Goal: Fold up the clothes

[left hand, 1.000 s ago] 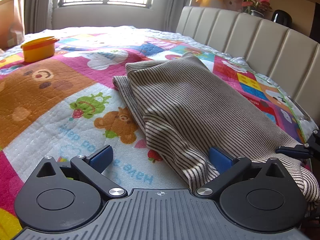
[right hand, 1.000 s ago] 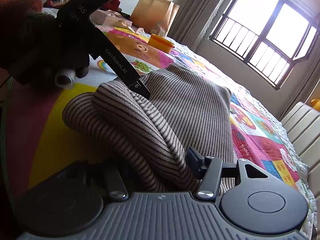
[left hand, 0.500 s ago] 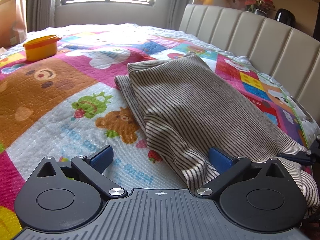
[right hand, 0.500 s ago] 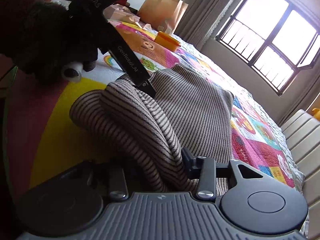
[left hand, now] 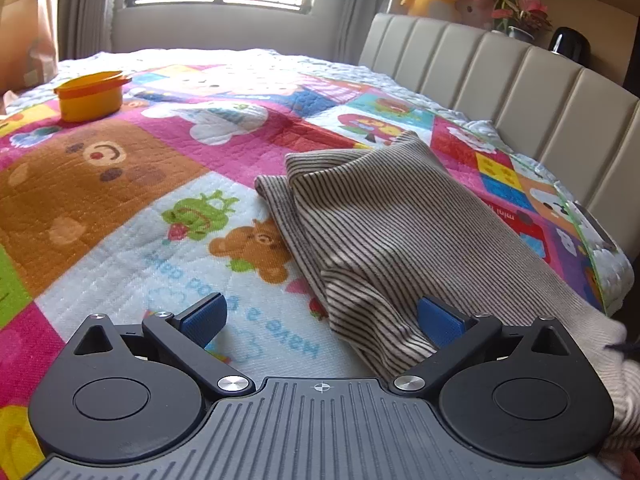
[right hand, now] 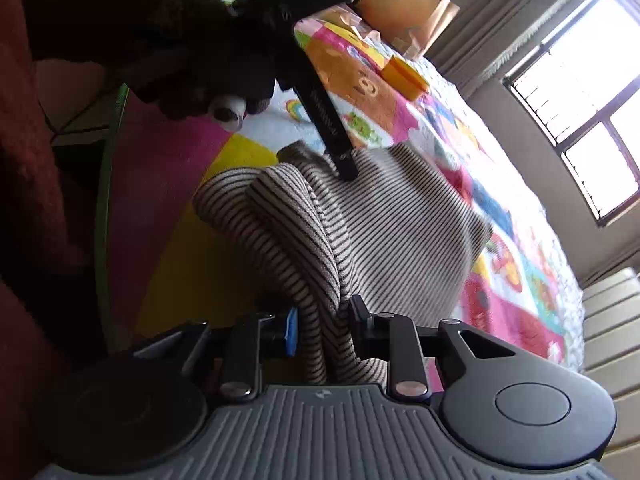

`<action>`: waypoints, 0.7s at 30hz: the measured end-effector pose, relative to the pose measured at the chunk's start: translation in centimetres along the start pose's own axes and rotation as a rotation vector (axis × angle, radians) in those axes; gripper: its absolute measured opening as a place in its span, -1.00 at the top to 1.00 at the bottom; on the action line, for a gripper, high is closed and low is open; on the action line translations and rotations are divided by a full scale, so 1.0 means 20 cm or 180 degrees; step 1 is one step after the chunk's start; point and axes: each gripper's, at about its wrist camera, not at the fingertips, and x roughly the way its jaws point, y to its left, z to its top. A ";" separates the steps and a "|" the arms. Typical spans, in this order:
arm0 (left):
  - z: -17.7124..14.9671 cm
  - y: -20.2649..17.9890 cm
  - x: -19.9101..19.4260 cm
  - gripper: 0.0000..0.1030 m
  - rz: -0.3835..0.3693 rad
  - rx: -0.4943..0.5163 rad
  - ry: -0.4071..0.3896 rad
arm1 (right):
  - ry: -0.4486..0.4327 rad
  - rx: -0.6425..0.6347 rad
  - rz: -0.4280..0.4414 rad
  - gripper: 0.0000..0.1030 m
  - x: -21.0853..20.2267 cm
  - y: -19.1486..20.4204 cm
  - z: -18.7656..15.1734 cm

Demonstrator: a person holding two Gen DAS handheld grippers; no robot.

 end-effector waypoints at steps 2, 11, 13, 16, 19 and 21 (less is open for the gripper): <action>0.02 0.02 0.01 -1.00 -0.0001 -0.0014 -0.0018 | -0.0050 -0.0177 -0.0103 0.63 -0.04 -0.06 0.06; 0.17 0.20 -0.19 -1.00 -0.0338 -0.0302 -0.0401 | -0.0108 -0.0182 -0.0175 0.81 0.35 -0.46 0.29; 0.18 0.16 -0.23 -1.00 -0.0581 -0.0159 -0.0387 | -0.0089 -0.0039 -0.0042 0.81 0.50 -0.48 0.29; 0.14 0.04 -0.18 -1.00 -0.0907 0.0043 -0.0236 | -0.0052 0.0066 0.0057 0.81 0.64 -0.46 0.26; 0.10 -0.07 -0.07 -1.00 -0.0948 0.0148 -0.0083 | -0.0184 0.0361 0.0071 0.79 0.61 -0.50 0.22; 0.08 -0.12 0.00 -1.00 -0.0902 0.0210 -0.0062 | -0.0382 0.0730 0.0015 0.53 0.49 -0.57 0.16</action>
